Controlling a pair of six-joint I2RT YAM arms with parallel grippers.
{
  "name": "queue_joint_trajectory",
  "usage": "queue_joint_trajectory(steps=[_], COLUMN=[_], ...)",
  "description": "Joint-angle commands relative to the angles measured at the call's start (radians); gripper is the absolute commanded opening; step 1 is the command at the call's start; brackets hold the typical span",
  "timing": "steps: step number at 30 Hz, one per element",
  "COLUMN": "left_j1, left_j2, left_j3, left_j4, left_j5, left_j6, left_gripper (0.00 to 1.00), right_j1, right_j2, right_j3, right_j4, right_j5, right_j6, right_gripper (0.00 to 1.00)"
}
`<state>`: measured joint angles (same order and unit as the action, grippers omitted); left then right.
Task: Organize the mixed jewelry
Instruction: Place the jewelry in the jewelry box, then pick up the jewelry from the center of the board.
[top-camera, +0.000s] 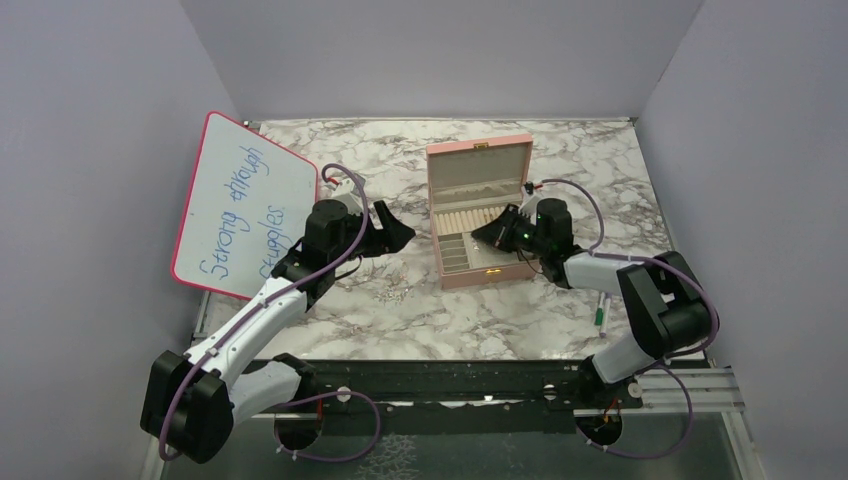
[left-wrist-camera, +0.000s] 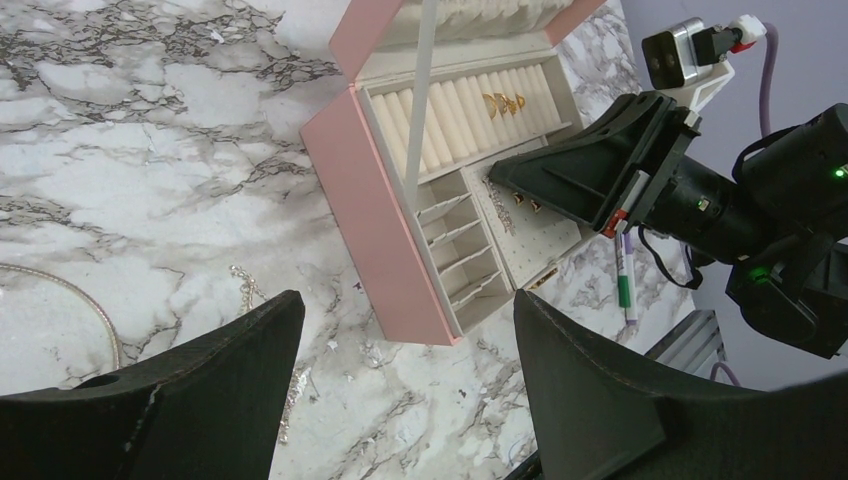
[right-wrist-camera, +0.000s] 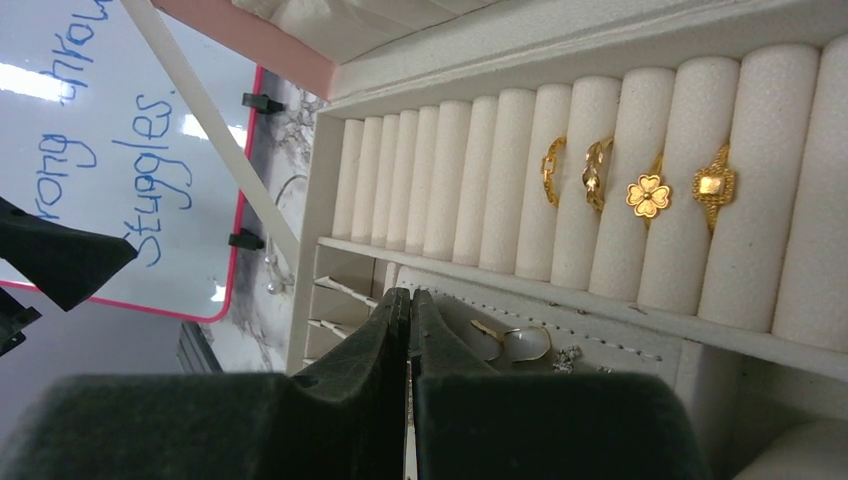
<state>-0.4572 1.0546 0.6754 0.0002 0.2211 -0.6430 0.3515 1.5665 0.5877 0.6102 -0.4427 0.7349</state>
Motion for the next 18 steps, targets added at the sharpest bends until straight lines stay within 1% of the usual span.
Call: queue_joint_trajectory(steps=[1,6,9,12,14,18], left_j1=[0.008,0.008,0.008,0.008,0.008,0.008], left_j2=[0.003,-0.017,-0.030,-0.034,-0.038,-0.066], left_j3=[-0.003,0.016,0.027,0.033,0.027,-0.005], left_j4=[0.012,-0.093,-0.213,-0.366,-0.463,-0.612], left_j5=[0.021,-0.031,-0.101,-0.184,-0.242,-0.305], left_j6=[0.001,0.005,0.006,-0.006,-0.029,-0.088], left_gripper=[0.78,0.78,0.79,0.79,0.79,0.79], right_j1=[-0.005,-0.005,-0.005,-0.001,0.007,0.029], right_j2=[-0.077,-0.198,-0.241,-0.279,-0.314,-0.371], right_j3=[0.010,0.024,0.041,0.035,0.014,-0.001], right_j4=[-0.027,-0.087,-0.138,-0.182,-0.198,-0.269], right_j5=[0.016,0.045,0.018,-0.008,-0.005,0.008], right_j6=[0.004,-0.014,-0.032,-0.054,-0.065,-0.098], right_gripper=[0.10,0.19,0.22,0.26,0.29,0.31])
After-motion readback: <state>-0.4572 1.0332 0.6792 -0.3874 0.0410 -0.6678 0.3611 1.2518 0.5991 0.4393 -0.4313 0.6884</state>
